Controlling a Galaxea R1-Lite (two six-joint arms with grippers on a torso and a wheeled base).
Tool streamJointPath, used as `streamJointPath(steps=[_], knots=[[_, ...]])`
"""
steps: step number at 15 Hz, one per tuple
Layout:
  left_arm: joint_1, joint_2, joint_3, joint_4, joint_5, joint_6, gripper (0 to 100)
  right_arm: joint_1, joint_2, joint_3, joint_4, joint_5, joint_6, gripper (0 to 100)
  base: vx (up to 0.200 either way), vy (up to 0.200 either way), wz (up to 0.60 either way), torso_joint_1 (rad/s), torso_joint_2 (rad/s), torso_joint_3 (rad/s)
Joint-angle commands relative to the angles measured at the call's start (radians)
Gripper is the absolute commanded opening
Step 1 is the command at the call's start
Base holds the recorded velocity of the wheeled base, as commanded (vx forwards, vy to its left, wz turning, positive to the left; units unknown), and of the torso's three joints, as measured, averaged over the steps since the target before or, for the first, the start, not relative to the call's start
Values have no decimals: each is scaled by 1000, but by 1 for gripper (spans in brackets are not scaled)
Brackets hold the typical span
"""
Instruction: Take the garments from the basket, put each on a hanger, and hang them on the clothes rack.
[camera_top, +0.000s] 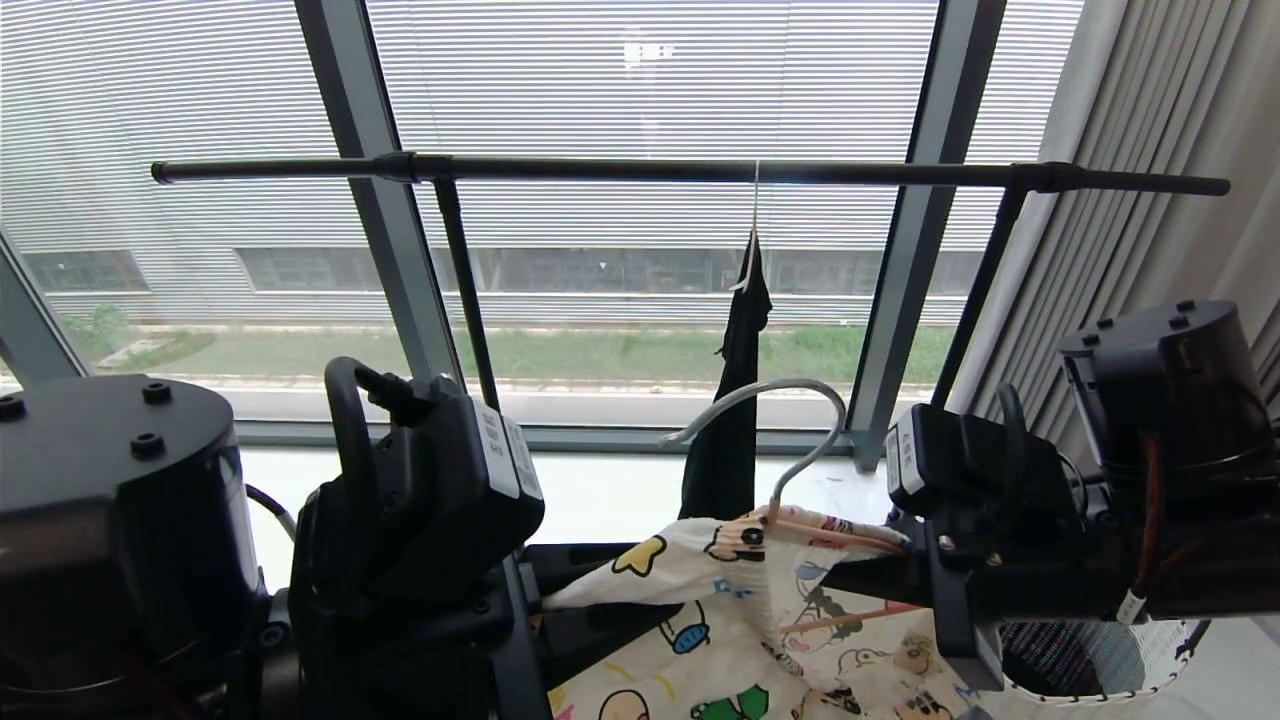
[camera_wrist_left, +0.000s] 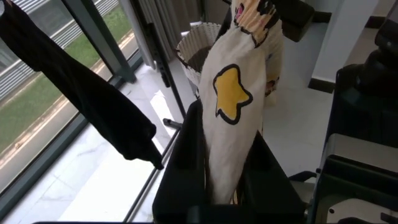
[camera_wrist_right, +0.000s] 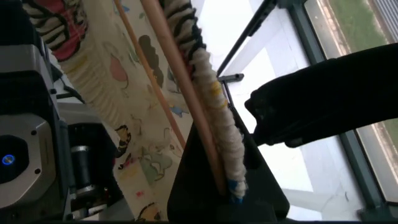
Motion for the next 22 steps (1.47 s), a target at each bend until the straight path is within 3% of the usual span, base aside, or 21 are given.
streamJointPath(steps=[1,6,8,10,11,15,21,22], knots=[[1,-2,5,1,3,1,100,-9,-10,1,-1,3,-19,0,0,0,0,0,0,0],[2,-3,21,1,57,-2,100,-46,-17,10,-64,15,-107,0,0,0,0,0,0,0],[13,-43,92,1,61,-2,100,-66,-19,12,-73,13,-108,0,0,0,0,0,0,0],[71,-131,209,1,66,-1,100,-97,-26,13,-73,13,-108,0,0,0,0,0,0,0],[144,-198,291,1,66,-1,100,-115,-33,13,-74,15,-108,0,0,0,0,0,0,0],[344,-298,434,1,65,-4,100,-140,-40,10,-79,15,-107,0,0,0,0,0,0,0],[369,-238,429,-4,61,-13,100,-107,-68,-5,-91,15,-105,0,0,0,0,0,0,0],[364,-238,431,-27,61,-14,0,-94,-69,-5,-91,13,-104,0,0,0,0,0,0,0]])
